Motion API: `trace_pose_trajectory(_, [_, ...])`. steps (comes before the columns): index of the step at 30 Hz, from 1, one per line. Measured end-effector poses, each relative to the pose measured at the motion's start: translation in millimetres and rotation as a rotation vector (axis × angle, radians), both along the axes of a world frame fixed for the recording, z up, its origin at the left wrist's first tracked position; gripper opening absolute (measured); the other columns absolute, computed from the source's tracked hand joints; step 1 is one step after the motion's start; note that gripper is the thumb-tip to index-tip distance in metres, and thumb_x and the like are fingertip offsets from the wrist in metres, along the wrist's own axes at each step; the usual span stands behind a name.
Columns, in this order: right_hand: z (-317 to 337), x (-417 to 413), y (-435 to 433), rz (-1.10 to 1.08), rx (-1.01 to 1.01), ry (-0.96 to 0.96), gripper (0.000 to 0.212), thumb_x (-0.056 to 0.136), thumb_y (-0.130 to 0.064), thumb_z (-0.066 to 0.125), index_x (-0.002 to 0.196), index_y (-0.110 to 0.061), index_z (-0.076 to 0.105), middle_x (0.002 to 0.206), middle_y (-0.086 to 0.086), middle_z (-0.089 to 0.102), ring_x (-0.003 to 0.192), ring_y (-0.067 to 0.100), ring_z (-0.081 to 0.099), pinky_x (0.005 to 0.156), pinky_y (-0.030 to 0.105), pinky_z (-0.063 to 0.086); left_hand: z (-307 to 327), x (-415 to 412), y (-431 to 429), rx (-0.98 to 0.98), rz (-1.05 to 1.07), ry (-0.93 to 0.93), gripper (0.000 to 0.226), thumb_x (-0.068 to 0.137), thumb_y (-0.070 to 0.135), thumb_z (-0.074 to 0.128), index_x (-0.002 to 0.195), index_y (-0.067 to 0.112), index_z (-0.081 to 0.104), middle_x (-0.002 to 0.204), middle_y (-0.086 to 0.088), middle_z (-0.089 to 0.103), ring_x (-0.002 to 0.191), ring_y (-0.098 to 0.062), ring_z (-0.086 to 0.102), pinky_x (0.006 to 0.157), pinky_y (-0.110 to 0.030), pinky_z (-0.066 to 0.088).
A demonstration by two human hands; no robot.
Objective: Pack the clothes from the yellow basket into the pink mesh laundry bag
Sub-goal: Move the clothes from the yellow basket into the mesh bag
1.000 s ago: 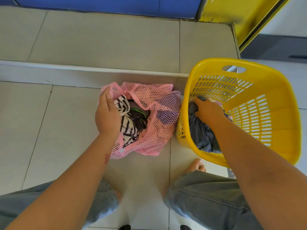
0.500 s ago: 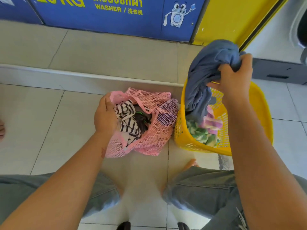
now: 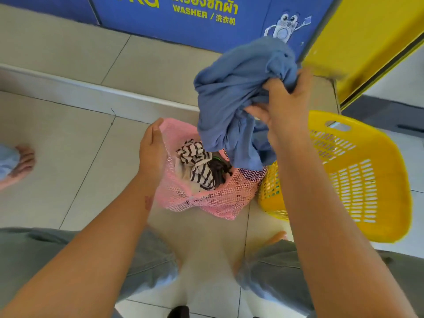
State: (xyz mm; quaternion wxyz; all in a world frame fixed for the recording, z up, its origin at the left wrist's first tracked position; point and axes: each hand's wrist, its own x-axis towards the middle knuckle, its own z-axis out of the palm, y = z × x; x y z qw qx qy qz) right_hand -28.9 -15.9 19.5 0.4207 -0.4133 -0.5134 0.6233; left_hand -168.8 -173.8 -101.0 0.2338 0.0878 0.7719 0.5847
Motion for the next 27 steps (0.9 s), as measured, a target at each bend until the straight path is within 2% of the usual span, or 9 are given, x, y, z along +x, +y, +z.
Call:
trace_pose_trajectory(5, [-118.4,-23.0,-54.2,-0.012,-0.367,-0.065,0.031,0.091,-0.001,0.053,0.117,-0.014,0.042,0.117,0.014,0.055,0.1,0.029,0.064,0.067,0.042,0.062,2.5,1.5,6.4,0.068,-0.003,-0.052,0.037,0.105,0.029,0.03,0.134,0.028,0.054,0.138,0.003,0.054,0.128,-0.023,0.05,0.112,-0.042,0.038])
trace_pose_trajectory(8, [-174.8,-28.9,-89.5,0.313,-0.489,-0.343,0.032,0.088,-0.004,0.055,0.099,-0.028,0.037,0.11,0.02,0.056,0.088,0.033,0.059,0.066,0.053,0.058,5.4,8.6,14.4,0.071,-0.066,-0.031,0.034,0.104,0.021,0.031,0.11,0.035,0.062,0.119,0.005,0.064,0.114,-0.011,0.06,0.102,-0.031,0.043])
trace_pose_trajectory(10, [-186.6,-31.8,-99.5,0.514,-0.245,-0.586,0.034,0.085,-0.007,0.058,0.107,-0.024,0.037,0.108,0.019,0.056,0.089,0.032,0.056,0.074,0.055,0.052,3.6,13.8,14.6,0.068,-0.128,-0.025,0.037,0.105,0.019,0.03,0.102,0.038,0.061,0.116,0.011,0.063,0.104,0.006,0.058,0.098,-0.019,0.04])
trace_pose_trajectory(13, [-182.8,-32.7,-91.1,0.525,0.184,-0.781,0.047,0.091,-0.029,0.062,0.131,-0.015,0.042,0.136,0.017,0.04,0.109,0.034,0.051,0.083,0.039,0.046,-5.2,10.0,12.4,0.056,-0.15,0.003,0.037,0.105,0.022,0.029,0.119,0.027,0.063,0.125,0.01,0.061,0.118,-0.004,0.055,0.104,-0.023,0.041])
trace_pose_trajectory(16, [-178.1,-23.3,-76.5,0.531,0.582,-1.032,0.063,0.092,-0.057,0.049,0.148,-0.034,0.03,0.162,0.011,0.009,0.142,0.036,0.028,0.101,0.054,0.04,-4.3,4.0,11.6,0.065,-0.137,0.008,0.039,0.104,0.024,0.03,0.114,0.035,0.065,0.118,0.017,0.064,0.116,0.0,0.057,0.102,-0.024,0.044])
trace_pose_trajectory(18, [-187.8,-17.9,-70.4,0.598,0.762,-1.085,0.069,0.093,-0.063,0.039,0.153,-0.039,0.014,0.165,0.005,0.0,0.148,0.032,0.019,0.106,0.06,0.032,-0.6,2.4,11.8,0.055,-0.143,0.015,0.045,0.105,0.024,0.03,0.098,0.053,0.064,0.108,0.03,0.063,0.108,0.011,0.056,0.096,-0.015,0.043])
trace_pose_trajectory(20, [-206.7,-17.0,-64.9,0.707,0.931,-1.081,0.067,0.094,-0.062,0.028,0.154,-0.039,0.01,0.165,0.003,0.001,0.151,0.028,0.013,0.11,0.061,0.025,-3.8,2.4,12.9,0.051,-0.163,0.008,0.044,0.105,0.023,0.03,0.101,0.053,0.062,0.114,0.027,0.062,0.111,0.009,0.054,0.096,-0.011,0.04])
trace_pose_trajectory(24, [-240.1,-37.3,-62.7,1.067,0.927,-1.268,0.064,0.101,-0.055,0.024,0.156,-0.028,0.006,0.165,0.002,-0.001,0.152,0.026,-0.003,0.12,0.054,0.012,-21.2,8.8,14.9,-0.002,-0.234,0.011,0.037,0.106,0.027,0.029,0.134,0.031,0.053,0.141,0.01,0.052,0.124,-0.001,0.047,0.093,-0.003,0.036])
trace_pose_trajectory(27, [-248.7,-61.6,-64.3,1.126,0.891,-1.469,0.067,0.101,-0.052,0.028,0.156,-0.024,0.001,0.165,-0.001,-0.003,0.151,0.028,-0.008,0.12,0.057,0.003,-28.4,21.6,14.0,-0.097,-0.296,0.063,0.038,0.106,0.031,0.028,0.138,0.034,0.05,0.143,0.012,0.051,0.128,-0.005,0.046,0.105,-0.018,0.036])
